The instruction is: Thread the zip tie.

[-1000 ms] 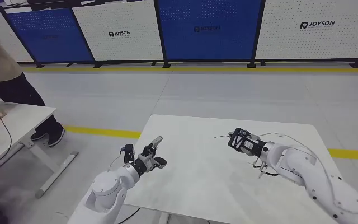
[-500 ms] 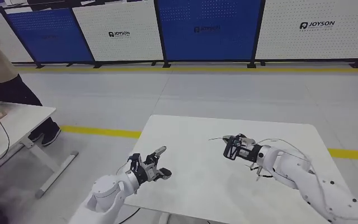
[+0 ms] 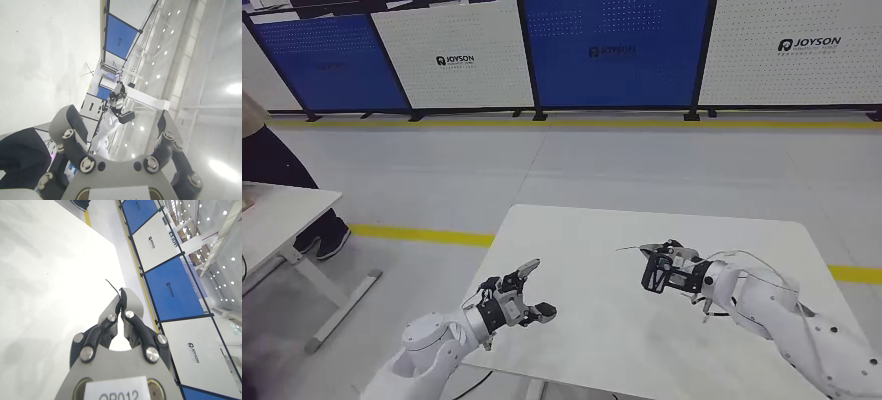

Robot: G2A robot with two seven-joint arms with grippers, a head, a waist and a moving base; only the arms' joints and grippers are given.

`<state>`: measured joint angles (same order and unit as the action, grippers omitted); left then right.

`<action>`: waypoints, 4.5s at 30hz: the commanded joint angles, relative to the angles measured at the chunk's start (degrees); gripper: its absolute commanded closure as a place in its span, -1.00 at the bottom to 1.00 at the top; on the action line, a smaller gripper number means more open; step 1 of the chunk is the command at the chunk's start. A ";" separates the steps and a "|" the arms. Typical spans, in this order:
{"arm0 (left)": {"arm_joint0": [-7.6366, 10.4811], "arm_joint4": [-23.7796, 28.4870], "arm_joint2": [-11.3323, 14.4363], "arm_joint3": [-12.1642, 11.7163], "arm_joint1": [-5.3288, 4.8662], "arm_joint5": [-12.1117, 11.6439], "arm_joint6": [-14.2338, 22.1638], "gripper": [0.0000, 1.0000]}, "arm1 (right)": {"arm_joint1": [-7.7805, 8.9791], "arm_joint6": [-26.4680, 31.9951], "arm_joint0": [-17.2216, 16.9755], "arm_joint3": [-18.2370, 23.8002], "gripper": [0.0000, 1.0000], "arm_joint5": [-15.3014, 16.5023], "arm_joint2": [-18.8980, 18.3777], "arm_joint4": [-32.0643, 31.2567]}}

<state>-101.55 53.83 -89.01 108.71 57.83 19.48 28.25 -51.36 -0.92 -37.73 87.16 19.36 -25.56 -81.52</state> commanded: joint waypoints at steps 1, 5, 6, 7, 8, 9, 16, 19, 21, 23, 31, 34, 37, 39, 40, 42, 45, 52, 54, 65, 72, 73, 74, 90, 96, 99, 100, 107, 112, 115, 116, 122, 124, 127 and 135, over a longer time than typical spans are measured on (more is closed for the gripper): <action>0.00 0.01 0.00 0.00 0.00 0.00 -0.01 -1.00 | 0.00 0.00 0.00 0.00 1.00 0.00 0.00 0.00; 0.00 0.01 0.00 0.00 0.00 0.00 -0.01 -1.00 | 0.00 0.00 0.00 0.00 1.00 0.00 0.00 0.00; 0.00 0.01 0.00 0.00 0.00 0.00 -0.01 -1.00 | 0.00 0.00 0.00 0.00 1.00 0.00 0.00 0.00; 0.00 0.01 0.00 0.00 0.00 0.00 -0.01 -1.00 | 0.00 0.00 0.00 0.00 1.00 0.00 0.00 0.00; 0.00 0.01 0.00 0.00 0.00 0.00 -0.01 -1.00 | 0.00 0.00 0.00 0.00 1.00 0.00 0.00 0.00; 0.00 0.01 0.00 0.00 0.00 0.00 -0.01 -1.00 | 0.00 0.00 0.00 0.00 1.00 0.00 0.00 0.00; 0.00 0.01 0.00 0.00 0.00 0.00 -0.01 -1.00 | 0.48 -9.49 -0.85 -0.67 1.00 0.12 0.12 -3.51; 0.00 0.01 0.00 0.00 0.00 0.00 -0.01 -1.00 | 0.71 -14.34 0.33 -1.35 1.00 0.12 1.69 -7.72; 0.00 0.01 0.00 0.00 0.00 0.00 -0.01 -1.00 | 0.93 -15.28 1.56 -1.77 1.00 0.12 3.09 -8.43; 0.00 0.01 0.00 0.00 0.00 0.00 -0.01 -1.00 | 1.25 -14.61 3.58 -0.94 1.00 0.12 5.53 -8.43; 0.00 0.01 0.00 0.00 0.00 0.00 -0.01 -1.00 | 1.80 -15.88 5.92 -1.04 1.00 0.12 8.72 -8.43; 0.00 0.01 0.00 0.00 0.00 0.00 -0.01 -1.00 | 1.80 -15.88 5.92 -1.04 1.00 0.12 8.72 -8.43; 0.00 0.01 0.00 0.00 0.00 0.00 -0.01 -1.00 | 1.80 -15.88 5.92 -1.04 1.00 0.12 8.72 -8.43; 0.00 0.01 0.00 0.00 0.00 0.00 -0.01 -1.00 | 1.80 -15.88 5.92 -1.04 1.00 0.12 8.72 -8.43; 0.00 0.01 0.00 0.00 0.00 0.00 -0.01 -1.00 | 1.80 -15.88 5.92 -1.04 1.00 0.12 8.72 -8.43; 0.00 0.01 0.00 0.00 0.00 0.00 -0.01 -1.00 | 1.80 -15.88 5.92 -1.04 1.00 0.12 8.72 -8.43; 0.00 0.01 0.00 0.00 0.00 0.00 -0.01 -1.00 | 1.80 -15.88 5.92 -1.04 1.00 0.12 8.72 -8.43; 0.00 0.01 0.00 0.00 0.00 0.00 -0.01 -1.00 | 1.75 -11.72 6.83 1.77 1.00 -1.58 9.87 -8.43; 0.00 0.01 0.00 0.00 0.00 0.00 -0.01 -1.00 | 1.50 -11.32 8.60 1.91 1.00 -1.49 11.98 -8.43; 0.00 0.01 0.00 0.00 0.00 0.00 -0.01 -1.00 | -0.02 -9.98 11.48 0.25 1.00 -2.00 15.82 -8.43; 1.43 2.80 1.03 1.22 0.27 0.00 -2.54 -1.00 | -0.02 -9.98 11.48 0.25 1.00 -2.00 15.82 -8.43; 1.84 2.99 1.64 1.52 0.22 0.00 -3.19 -1.00 | -0.02 -9.98 11.48 0.25 1.00 -2.00 15.82 -8.43; 2.19 3.20 2.26 1.57 0.19 0.00 -3.96 -1.00 | -0.02 -9.98 11.48 0.25 1.00 -2.00 15.82 -8.43; 8.05 5.10 9.49 -1.80 -0.38 0.00 -12.94 -1.00 | -0.02 -9.98 11.48 0.25 1.00 -2.00 15.82 -8.43; 8.73 4.07 10.19 -0.83 -0.20 -0.93 -13.99 -1.00 | -0.02 -9.98 11.48 0.25 1.00 -2.00 15.82 -8.43; 9.94 2.76 11.62 -0.50 0.18 -2.18 -17.23 -1.00 | -0.02 -9.98 11.48 0.25 1.00 -2.00 15.82 -8.43; 10.34 2.19 12.37 -0.39 0.34 -2.91 -18.35 -1.00 | -0.02 -9.98 11.48 0.25 1.00 -2.00 15.82 -8.43; 14.48 3.52 17.19 -3.18 1.50 -1.88 -22.30 -1.00 | -0.02 -9.98 11.48 0.25 1.00 -2.00 15.82 -8.43; 16.07 4.70 17.73 -5.55 1.86 -1.59 -23.38 -1.00 | -0.02 -9.98 11.48 0.25 1.00 -2.00 15.82 -8.43; 16.07 4.70 17.73 -5.55 1.86 -1.59 -23.38 -1.00 | -0.02 -9.98 11.48 0.25 1.00 -2.00 15.82 -8.43; 16.07 4.70 17.73 -5.55 1.86 -1.59 -23.38 -1.00 | -0.02 -9.98 11.48 0.25 1.00 -2.00 15.82 -8.43; 16.07 4.70 17.73 -5.55 1.86 -1.59 -23.38 -1.00 | -0.02 -9.98 11.48 0.25 1.00 -2.00 15.82 -8.43; 16.07 4.70 17.73 -5.55 1.86 -1.59 -23.38 -1.00 | -0.02 -9.98 11.48 0.25 1.00 -2.00 15.82 -8.43; 16.07 4.70 17.73 -5.55 1.86 -1.59 -23.38 -1.00 | -0.02 -9.98 11.48 0.25 1.00 -2.00 15.82 -8.43; 16.07 4.70 17.73 -5.55 1.86 -1.59 -23.38 -1.00 | -0.02 -9.98 11.48 0.25 1.00 -2.00 15.82 -8.43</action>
<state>-85.48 58.53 -71.28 103.15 59.70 17.89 4.88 -51.38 -10.90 -26.25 87.40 17.35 -9.74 -89.95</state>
